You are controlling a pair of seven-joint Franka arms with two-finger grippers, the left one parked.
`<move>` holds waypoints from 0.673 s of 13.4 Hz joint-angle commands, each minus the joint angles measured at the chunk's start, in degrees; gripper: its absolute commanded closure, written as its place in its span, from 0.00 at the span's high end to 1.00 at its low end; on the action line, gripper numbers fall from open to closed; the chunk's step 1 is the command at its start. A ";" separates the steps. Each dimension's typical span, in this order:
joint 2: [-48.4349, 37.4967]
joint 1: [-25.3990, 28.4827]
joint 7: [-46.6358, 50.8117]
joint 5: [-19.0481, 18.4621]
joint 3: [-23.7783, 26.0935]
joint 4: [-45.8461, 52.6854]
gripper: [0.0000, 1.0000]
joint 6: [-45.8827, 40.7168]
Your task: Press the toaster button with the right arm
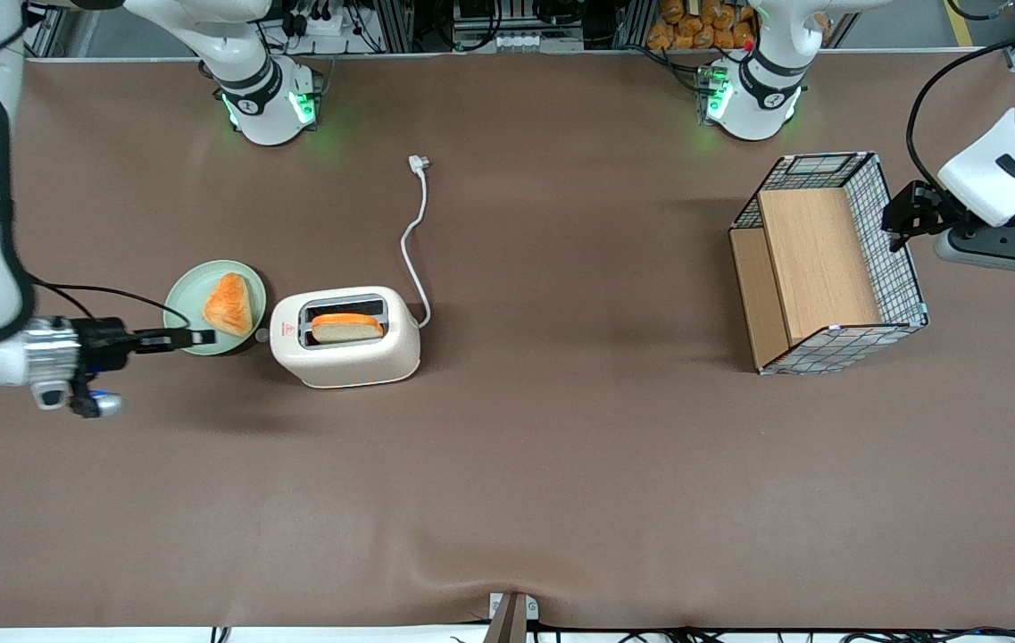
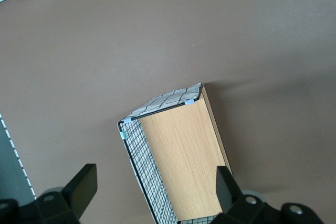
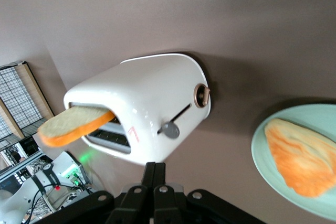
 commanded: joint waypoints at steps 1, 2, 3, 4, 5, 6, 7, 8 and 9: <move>-0.81 -0.22 1.14 -2.97 -1.12 4.78 0.00 -3.97; -2.30 0.04 1.31 -4.64 -1.12 5.32 0.03 -3.98; -3.88 0.30 2.18 -6.13 -1.04 5.50 0.05 -4.07; -5.98 0.57 3.41 -7.80 -0.86 5.50 0.21 -4.07; -7.92 1.70 3.60 -10.52 -0.77 5.50 0.34 -4.07; -9.85 3.28 3.60 -14.11 -0.77 5.59 0.55 -4.07; -11.79 4.60 3.69 -17.80 -0.77 5.59 0.66 -4.07; -13.63 6.00 3.77 -21.23 -0.77 5.59 0.80 -4.07; -15.39 6.89 3.77 -24.14 -0.77 5.59 0.90 -4.16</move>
